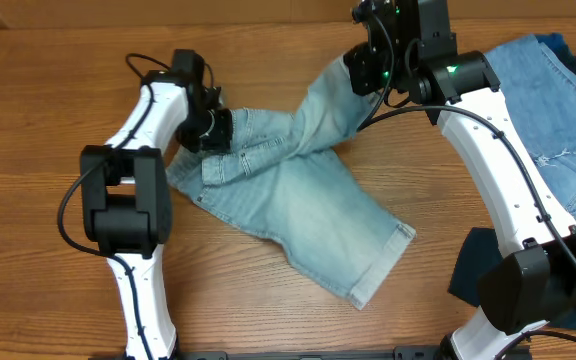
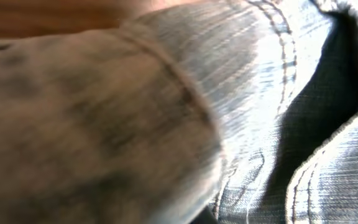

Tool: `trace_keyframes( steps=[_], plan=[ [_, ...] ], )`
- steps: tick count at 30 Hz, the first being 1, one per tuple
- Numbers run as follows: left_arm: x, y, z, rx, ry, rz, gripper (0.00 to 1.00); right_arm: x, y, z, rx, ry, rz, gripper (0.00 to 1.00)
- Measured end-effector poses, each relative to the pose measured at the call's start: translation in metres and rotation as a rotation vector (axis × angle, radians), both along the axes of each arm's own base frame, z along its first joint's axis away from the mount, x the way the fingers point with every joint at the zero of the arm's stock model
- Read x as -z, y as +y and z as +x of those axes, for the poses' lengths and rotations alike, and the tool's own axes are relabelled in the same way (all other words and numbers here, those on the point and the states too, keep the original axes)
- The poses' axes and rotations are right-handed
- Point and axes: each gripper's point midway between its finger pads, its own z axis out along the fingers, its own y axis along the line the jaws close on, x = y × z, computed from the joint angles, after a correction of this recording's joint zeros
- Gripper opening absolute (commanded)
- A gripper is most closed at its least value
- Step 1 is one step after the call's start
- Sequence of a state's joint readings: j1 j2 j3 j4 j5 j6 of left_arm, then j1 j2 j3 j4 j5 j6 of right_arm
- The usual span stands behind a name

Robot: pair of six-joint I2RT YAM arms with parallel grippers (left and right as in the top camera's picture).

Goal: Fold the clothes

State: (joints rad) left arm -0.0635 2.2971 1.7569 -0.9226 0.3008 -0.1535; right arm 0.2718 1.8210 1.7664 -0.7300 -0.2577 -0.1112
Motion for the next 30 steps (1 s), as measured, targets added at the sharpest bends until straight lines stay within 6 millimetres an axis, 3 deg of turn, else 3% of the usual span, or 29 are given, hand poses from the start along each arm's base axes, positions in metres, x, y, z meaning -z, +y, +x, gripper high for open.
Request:
trace_keyframes(
  steps=[3,6,10,13,15,17,20,21,23,30],
  plan=[
    [-0.001,0.030,0.011,-0.120,-0.001,-0.043,0.04,-0.007,0.005,0.013,-0.003,-0.057,0.022,0.04],
    [0.000,0.056,0.010,-0.216,0.032,-0.050,0.04,-0.003,0.012,0.029,-0.017,-0.098,0.045,0.04],
    [0.000,0.067,0.007,-0.286,0.059,-0.053,0.04,0.004,0.017,0.025,-0.041,-0.072,0.053,0.04],
    [-0.001,0.067,0.007,-0.302,0.069,-0.055,0.04,0.029,0.022,-0.003,-0.123,0.044,-0.004,0.04],
    [0.000,0.067,0.007,-0.306,0.073,-0.055,0.04,0.035,0.025,-0.024,-0.173,0.098,-0.040,0.04],
    [0.000,0.067,0.006,-0.306,0.073,-0.055,0.04,0.025,0.026,-0.040,-0.206,0.100,-0.057,0.04],
    [0.000,0.067,0.006,-0.306,0.076,-0.055,0.04,-0.007,0.019,-0.053,-0.209,0.006,-0.087,0.04],
    [0.000,0.068,0.006,-0.307,0.077,-0.053,0.04,-0.007,0.017,-0.057,-0.192,-0.015,-0.102,0.04],
    [0.000,0.068,0.005,-0.308,0.079,-0.051,0.04,0.000,0.016,-0.071,-0.169,-0.046,-0.107,0.04],
    [0.000,0.070,0.003,-0.314,0.092,-0.044,0.04,0.066,-0.013,-0.138,-0.156,0.035,-0.147,0.04]
  ],
)
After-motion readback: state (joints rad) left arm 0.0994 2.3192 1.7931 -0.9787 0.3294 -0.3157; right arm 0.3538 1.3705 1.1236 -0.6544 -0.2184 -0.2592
